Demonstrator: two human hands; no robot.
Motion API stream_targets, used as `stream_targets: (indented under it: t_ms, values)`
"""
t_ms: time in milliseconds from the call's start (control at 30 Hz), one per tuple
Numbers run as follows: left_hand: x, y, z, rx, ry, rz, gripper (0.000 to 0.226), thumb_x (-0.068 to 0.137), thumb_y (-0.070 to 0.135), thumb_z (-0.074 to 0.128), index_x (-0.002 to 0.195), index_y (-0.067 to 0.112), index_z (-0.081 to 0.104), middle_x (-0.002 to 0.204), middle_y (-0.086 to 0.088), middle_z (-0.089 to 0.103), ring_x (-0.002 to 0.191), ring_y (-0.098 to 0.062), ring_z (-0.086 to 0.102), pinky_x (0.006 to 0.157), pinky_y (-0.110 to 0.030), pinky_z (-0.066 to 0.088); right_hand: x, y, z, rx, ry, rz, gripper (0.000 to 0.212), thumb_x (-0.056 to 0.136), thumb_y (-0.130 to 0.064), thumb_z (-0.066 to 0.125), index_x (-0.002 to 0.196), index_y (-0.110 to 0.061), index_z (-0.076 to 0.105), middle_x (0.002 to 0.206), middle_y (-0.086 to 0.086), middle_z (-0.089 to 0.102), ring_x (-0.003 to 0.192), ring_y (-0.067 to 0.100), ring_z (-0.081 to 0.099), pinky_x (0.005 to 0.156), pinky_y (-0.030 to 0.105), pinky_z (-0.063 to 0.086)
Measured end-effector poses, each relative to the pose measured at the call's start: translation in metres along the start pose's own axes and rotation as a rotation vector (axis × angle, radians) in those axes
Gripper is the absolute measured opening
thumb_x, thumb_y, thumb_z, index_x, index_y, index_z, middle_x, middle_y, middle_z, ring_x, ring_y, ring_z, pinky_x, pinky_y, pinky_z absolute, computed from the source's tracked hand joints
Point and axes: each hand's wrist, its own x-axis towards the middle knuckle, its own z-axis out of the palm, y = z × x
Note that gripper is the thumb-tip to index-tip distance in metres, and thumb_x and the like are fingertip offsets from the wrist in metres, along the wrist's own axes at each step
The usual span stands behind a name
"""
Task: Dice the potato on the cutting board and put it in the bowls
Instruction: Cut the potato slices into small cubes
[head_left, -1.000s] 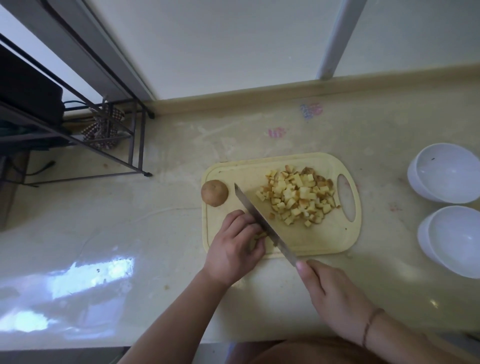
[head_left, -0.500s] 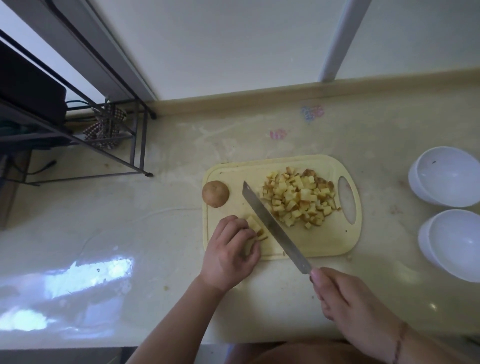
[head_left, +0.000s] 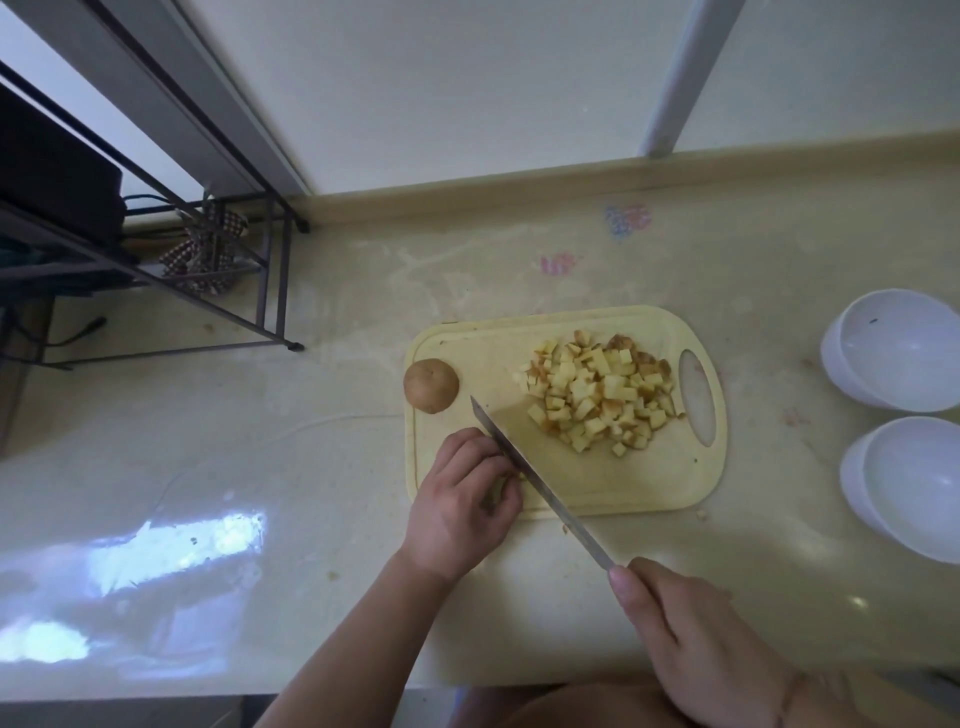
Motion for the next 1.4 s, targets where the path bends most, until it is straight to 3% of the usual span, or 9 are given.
stream_targets:
  t_ms: [167, 367, 533, 767, 867, 1000, 1200, 1333, 1400]
  values:
    - [0.001, -0.001, 0.000, -0.012, 0.005, 0.010, 0.007, 0.081, 0.003, 0.076, 0.087, 0.000, 0.074, 0.097, -0.009, 0.069, 0.098, -0.028, 0.063, 0.092, -0.034, 0.052, 0.018, -0.019, 0.008, -0.010, 0.027, -0.021, 0.063, 0.078, -0.074, 0.009, 0.070, -0.022, 0.043, 0.058, 0.001, 0.052, 0.057, 0.011, 0.050, 0.060, 0.029, 0.036]
    - [0.001, -0.001, 0.000, 0.005, 0.030, 0.023, 0.007, 0.080, 0.002, 0.078, 0.084, 0.001, 0.072, 0.093, -0.009, 0.066, 0.094, -0.027, 0.063, 0.093, -0.033, 0.051, 0.020, -0.003, -0.006, 0.096, 0.099, 0.008, 0.069, 0.083, -0.080, 0.023, 0.064, -0.020, 0.049, 0.050, -0.006, 0.056, 0.051, 0.011, 0.052, 0.056, 0.032, 0.040]
    - [0.000, 0.001, -0.002, -0.050, 0.086, -0.011, 0.007, 0.080, -0.001, 0.071, 0.087, -0.001, 0.069, 0.096, -0.011, 0.062, 0.096, -0.026, 0.060, 0.088, -0.032, 0.051, 0.020, 0.003, -0.018, 0.181, 0.063, 0.039, 0.065, 0.074, -0.081, 0.025, 0.063, -0.021, 0.046, 0.044, -0.010, 0.048, 0.041, 0.007, 0.043, 0.045, 0.015, 0.034]
    - [0.008, 0.008, -0.013, -0.525, 0.616, -0.600, 0.044, 0.065, -0.009, 0.030, 0.097, 0.018, 0.044, 0.098, -0.006, 0.044, 0.086, -0.027, 0.046, 0.083, -0.040, 0.042, 0.004, 0.002, -0.015, 0.055, -0.045, -0.127, 0.077, 0.067, -0.101, 0.013, 0.076, -0.034, 0.049, 0.065, 0.006, 0.060, 0.056, 0.011, 0.052, 0.058, 0.027, 0.039]
    - [0.012, 0.013, -0.013, -0.607, 0.724, -0.688, 0.046, 0.068, -0.011, 0.028, 0.097, 0.021, 0.043, 0.101, -0.011, 0.044, 0.086, -0.026, 0.047, 0.084, -0.038, 0.043, 0.001, -0.001, -0.012, -0.004, -0.102, -0.111, 0.068, 0.074, -0.094, 0.013, 0.073, -0.034, 0.047, 0.064, -0.006, 0.058, 0.060, 0.008, 0.051, 0.059, 0.021, 0.036]
    - [0.011, 0.011, -0.013, -0.590, 0.705, -0.686, 0.045, 0.069, -0.011, 0.029, 0.098, 0.020, 0.044, 0.102, -0.013, 0.045, 0.085, -0.023, 0.048, 0.082, -0.034, 0.045, 0.005, -0.001, -0.012, -0.054, -0.127, -0.052, 0.060, 0.078, -0.078, 0.020, 0.067, -0.024, 0.043, 0.063, -0.005, 0.057, 0.063, 0.008, 0.053, 0.062, 0.021, 0.040]
    - [0.009, 0.009, -0.010, -0.496, 0.613, -0.715, 0.041, 0.072, -0.006, 0.033, 0.096, 0.024, 0.048, 0.092, 0.020, 0.050, 0.083, -0.016, 0.049, 0.081, -0.026, 0.043, 0.013, 0.006, -0.028, 0.045, -0.101, -0.020, 0.062, 0.078, -0.077, 0.026, 0.064, -0.021, 0.047, 0.053, -0.015, 0.057, 0.053, 0.007, 0.050, 0.060, 0.028, 0.040]
    - [0.010, 0.012, -0.011, -0.429, 0.563, -0.718, 0.037, 0.068, -0.003, 0.033, 0.098, 0.013, 0.049, 0.092, 0.007, 0.048, 0.084, -0.014, 0.048, 0.080, -0.020, 0.042, 0.024, 0.007, -0.050, 0.143, -0.038, 0.061, 0.057, 0.077, -0.071, 0.030, 0.067, -0.018, 0.048, 0.045, -0.009, 0.048, 0.042, 0.005, 0.041, 0.048, 0.016, 0.032]
    - [0.011, 0.013, -0.011, -0.389, 0.539, -0.726, 0.034, 0.069, -0.002, 0.035, 0.099, 0.008, 0.049, 0.093, 0.001, 0.048, 0.084, -0.014, 0.048, 0.080, -0.019, 0.041, 0.028, 0.007, -0.052, 0.098, -0.010, 0.017, 0.058, 0.077, -0.073, 0.028, 0.065, -0.020, 0.047, 0.049, -0.007, 0.049, 0.046, 0.006, 0.043, 0.052, 0.025, 0.037]
